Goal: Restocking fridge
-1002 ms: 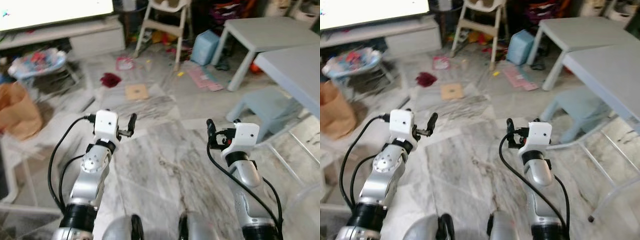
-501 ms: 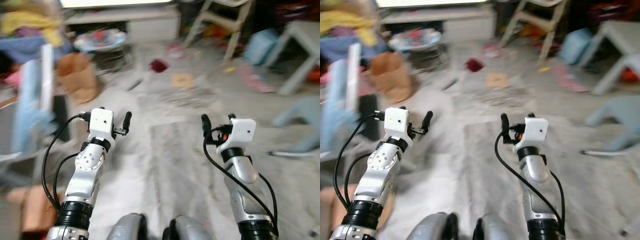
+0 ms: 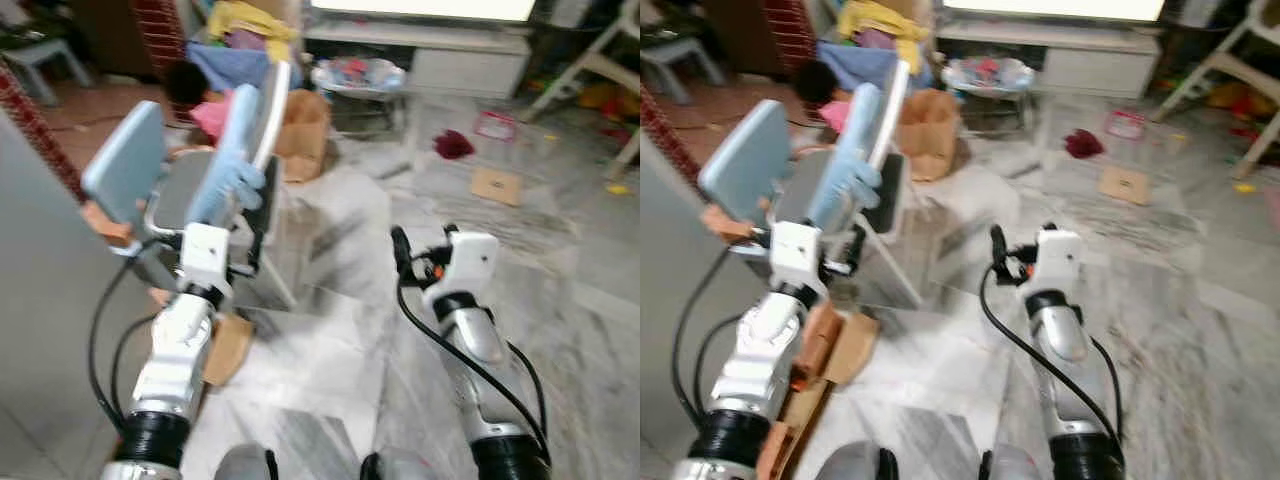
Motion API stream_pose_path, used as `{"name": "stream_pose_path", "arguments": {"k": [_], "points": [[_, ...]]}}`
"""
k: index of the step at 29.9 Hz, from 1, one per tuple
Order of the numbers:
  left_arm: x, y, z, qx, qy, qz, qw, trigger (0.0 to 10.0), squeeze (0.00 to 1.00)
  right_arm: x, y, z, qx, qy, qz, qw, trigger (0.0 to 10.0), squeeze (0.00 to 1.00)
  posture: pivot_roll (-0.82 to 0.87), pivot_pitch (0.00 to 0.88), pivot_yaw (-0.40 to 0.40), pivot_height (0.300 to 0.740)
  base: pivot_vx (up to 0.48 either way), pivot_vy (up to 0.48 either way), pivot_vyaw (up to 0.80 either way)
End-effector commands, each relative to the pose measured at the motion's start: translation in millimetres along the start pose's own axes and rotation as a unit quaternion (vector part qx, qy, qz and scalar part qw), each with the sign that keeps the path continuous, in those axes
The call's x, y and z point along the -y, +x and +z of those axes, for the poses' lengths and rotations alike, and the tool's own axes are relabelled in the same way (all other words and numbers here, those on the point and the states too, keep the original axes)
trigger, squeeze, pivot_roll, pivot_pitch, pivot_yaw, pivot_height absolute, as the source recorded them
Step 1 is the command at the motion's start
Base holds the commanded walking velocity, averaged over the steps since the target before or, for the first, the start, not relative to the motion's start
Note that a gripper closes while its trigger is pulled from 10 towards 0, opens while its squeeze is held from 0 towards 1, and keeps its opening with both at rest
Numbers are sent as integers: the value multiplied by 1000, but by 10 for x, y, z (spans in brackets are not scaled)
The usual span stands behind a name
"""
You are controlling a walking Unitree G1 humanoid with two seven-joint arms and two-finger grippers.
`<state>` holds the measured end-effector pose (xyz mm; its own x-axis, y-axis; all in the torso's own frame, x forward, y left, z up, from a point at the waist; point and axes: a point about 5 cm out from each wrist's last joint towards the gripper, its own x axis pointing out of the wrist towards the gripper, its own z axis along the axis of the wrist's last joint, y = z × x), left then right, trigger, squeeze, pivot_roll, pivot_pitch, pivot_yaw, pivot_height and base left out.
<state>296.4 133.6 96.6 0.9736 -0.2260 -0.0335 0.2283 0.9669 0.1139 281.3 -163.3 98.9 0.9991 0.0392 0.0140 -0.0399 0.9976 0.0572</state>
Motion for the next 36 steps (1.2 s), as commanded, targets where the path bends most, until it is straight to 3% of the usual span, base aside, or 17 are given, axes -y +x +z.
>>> {"name": "stream_pose_path", "arguments": {"k": [1,18,23,27,36], "points": [[-39,-1,24,-1,8,-6,1000,10000,0,43,6,-8,-6,-7,-16,1000,10000,0,-34,92,18,740,-266,405,0],[-31,14,0,-5,-3,-9,1000,10000,0,95,-4,-66,-24,-16,-33,999,10000,0,-42,85,4,740,-300,379,0],[-28,16,-11,-7,-2,-7,1000,10000,0,159,15,-55,-25,-50,-52,997,10000,0,-41,84,-1,740,-291,385,0],[-21,3,-3,2,-4,-11,1000,10000,0,196,27,-60,-28,-46,-60,997,10000,0,-40,82,-3,740,-274,398,0],[-50,-77,-15,13,-7,-24,1000,10000,0,239,5,-65,-27,-50,-71,996,10000,0,-38,66,1,740,0,0,0]]}}
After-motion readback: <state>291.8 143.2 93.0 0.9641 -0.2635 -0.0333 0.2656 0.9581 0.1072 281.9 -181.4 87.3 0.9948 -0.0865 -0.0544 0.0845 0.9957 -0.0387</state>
